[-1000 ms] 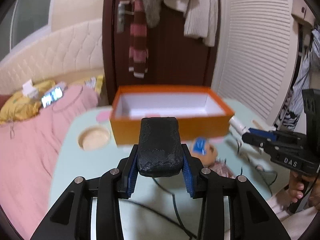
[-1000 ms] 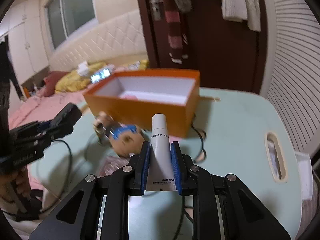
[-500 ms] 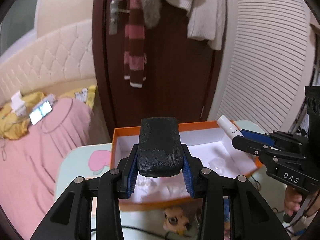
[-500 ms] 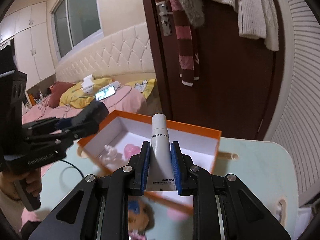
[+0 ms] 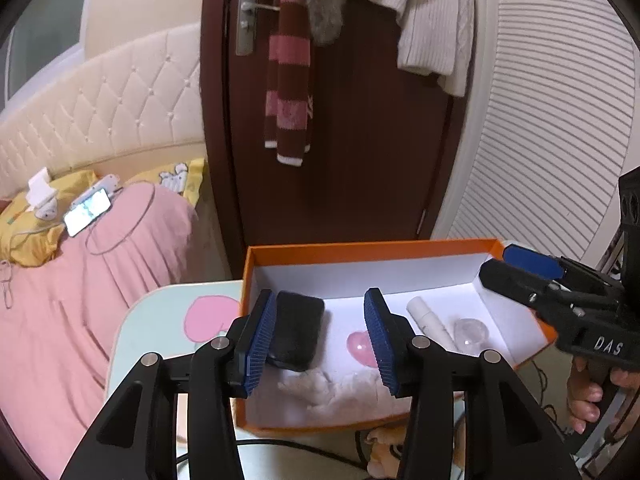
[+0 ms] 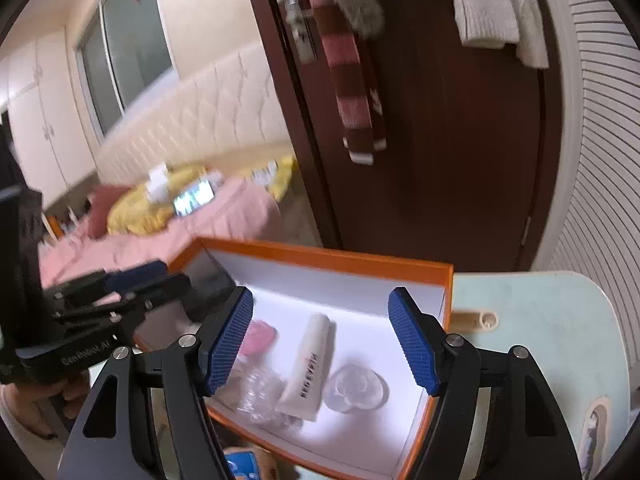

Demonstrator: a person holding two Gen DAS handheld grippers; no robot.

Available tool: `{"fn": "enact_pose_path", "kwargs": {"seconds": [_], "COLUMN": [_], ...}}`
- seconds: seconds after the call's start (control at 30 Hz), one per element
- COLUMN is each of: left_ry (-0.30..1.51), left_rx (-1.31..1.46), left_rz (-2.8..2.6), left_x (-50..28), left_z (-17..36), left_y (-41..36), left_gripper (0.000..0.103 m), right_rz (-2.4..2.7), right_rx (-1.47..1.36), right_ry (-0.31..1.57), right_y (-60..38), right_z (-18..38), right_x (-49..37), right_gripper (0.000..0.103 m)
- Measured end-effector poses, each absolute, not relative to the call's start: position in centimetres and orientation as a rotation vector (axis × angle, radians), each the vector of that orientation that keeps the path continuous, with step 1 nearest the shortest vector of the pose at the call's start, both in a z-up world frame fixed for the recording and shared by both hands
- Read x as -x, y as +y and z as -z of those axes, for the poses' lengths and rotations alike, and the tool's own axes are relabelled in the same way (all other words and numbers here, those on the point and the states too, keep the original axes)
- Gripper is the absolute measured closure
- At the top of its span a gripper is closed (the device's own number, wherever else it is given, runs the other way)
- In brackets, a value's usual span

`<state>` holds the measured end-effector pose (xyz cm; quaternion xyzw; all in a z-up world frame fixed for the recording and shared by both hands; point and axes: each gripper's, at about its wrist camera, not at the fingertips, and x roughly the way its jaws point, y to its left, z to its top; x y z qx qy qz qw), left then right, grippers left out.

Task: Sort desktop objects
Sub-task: 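Withdraw both open tools from the box over the table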

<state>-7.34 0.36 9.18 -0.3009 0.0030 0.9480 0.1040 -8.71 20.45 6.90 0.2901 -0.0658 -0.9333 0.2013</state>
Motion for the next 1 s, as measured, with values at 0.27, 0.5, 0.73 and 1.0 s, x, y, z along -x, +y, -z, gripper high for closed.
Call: {"fn": "enact_pose_path", "kwargs": {"seconds": [0.27,0.5,0.73,1.0], "left_ry": [0.044,0.066,0.023,0.109], "left_rx": [0.783,0.798,1.106,1.225], "left_rz": [-2.892,-2.933,-2.806,-2.778], "left_x": [2.1,-2.7,-5.2,-5.4], "left_z": [-13.4,-15.0,-6.9,-2.2], "left_y": [-2.6,-3.9,-1.0,1.6], "left_gripper": [0.043,0.028,0.024,0.017], "right_rz": [2.601,2.543,2.449,2.583], "right_rx": [-0.769,-0.889,-1.112,-1.278], "right_ry": [-0.166,-0.198,-0.144,0.013], "right_y": [21.2,22.3,21.7,22.5], "right_z": [-8.9,-8.3,-4.4,-2.2], "right_x": [5.4,0.8,-3.1,-4.0], "right_gripper": [0.032,0.032,0.032,0.032]}}
